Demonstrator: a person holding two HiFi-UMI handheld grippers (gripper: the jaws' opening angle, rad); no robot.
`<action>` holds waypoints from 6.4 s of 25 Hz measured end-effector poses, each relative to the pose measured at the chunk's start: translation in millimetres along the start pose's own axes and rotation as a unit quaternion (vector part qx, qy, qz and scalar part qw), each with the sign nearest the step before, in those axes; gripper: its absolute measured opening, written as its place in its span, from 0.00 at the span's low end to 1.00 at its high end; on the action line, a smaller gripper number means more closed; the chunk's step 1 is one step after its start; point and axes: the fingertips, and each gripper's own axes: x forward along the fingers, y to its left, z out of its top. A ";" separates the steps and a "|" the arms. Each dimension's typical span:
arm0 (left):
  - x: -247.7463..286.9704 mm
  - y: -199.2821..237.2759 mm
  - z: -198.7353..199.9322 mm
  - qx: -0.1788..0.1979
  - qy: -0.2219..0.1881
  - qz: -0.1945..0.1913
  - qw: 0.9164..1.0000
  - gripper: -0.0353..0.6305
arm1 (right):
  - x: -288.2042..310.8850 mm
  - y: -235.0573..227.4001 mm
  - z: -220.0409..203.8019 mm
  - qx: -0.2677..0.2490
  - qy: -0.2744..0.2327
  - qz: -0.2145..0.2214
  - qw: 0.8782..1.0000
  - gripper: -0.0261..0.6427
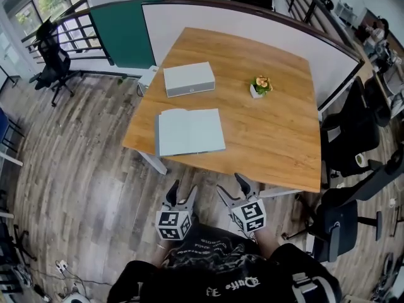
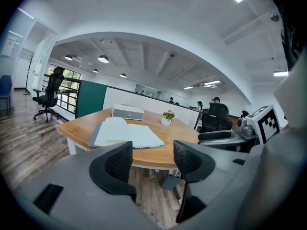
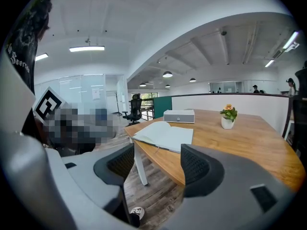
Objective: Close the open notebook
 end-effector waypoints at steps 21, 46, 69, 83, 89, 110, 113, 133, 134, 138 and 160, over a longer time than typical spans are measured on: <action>67.7 149.3 53.6 0.000 0.022 -0.017 1.000 0.46 | 127.9 20.2 55.2 0.020 0.000 -0.053 0.998 0.47; 135.2 197.9 13.9 -0.141 0.132 0.200 0.960 0.56 | 180.8 -50.9 62.3 -0.006 0.051 0.041 0.998 0.43; 137.2 214.0 -23.5 -0.220 0.173 0.294 0.914 0.62 | 190.5 -81.1 56.0 -0.023 0.072 0.066 0.995 0.41; 124.9 210.7 -19.1 -0.149 0.176 0.319 0.919 0.16 | 186.0 -72.5 50.4 -0.023 0.073 0.067 0.995 0.37; 123.9 211.8 -18.8 -0.117 0.177 0.321 0.923 0.12 | 182.0 -72.9 45.6 -0.019 0.075 0.065 0.995 0.37; 107.5 177.1 35.5 -0.073 0.088 0.292 0.950 0.10 | 159.4 -55.5 29.5 0.004 0.071 0.049 0.996 0.35; 105.2 169.6 41.7 -0.062 0.081 0.276 0.956 0.10 | 156.1 -51.2 28.3 0.009 0.068 0.044 0.997 0.34; 105.9 111.6 79.5 0.040 0.016 0.159 0.986 0.10 | 132.4 -31.5 17.5 0.029 0.058 -0.005 0.998 0.34; 107.0 107.9 81.6 0.042 0.013 0.152 0.987 0.10 | 131.7 -31.2 17.6 0.029 0.058 -0.007 0.998 0.34; 112.7 87.1 89.7 0.067 0.000 0.118 0.991 0.10 | 126.1 -32.7 15.9 0.034 0.055 -0.016 0.998 0.34; 169.2 -7.6 81.8 0.148 0.015 -0.018 0.989 0.10 | 88.1 -80.3 -2.5 0.083 0.048 -0.086 0.992 0.34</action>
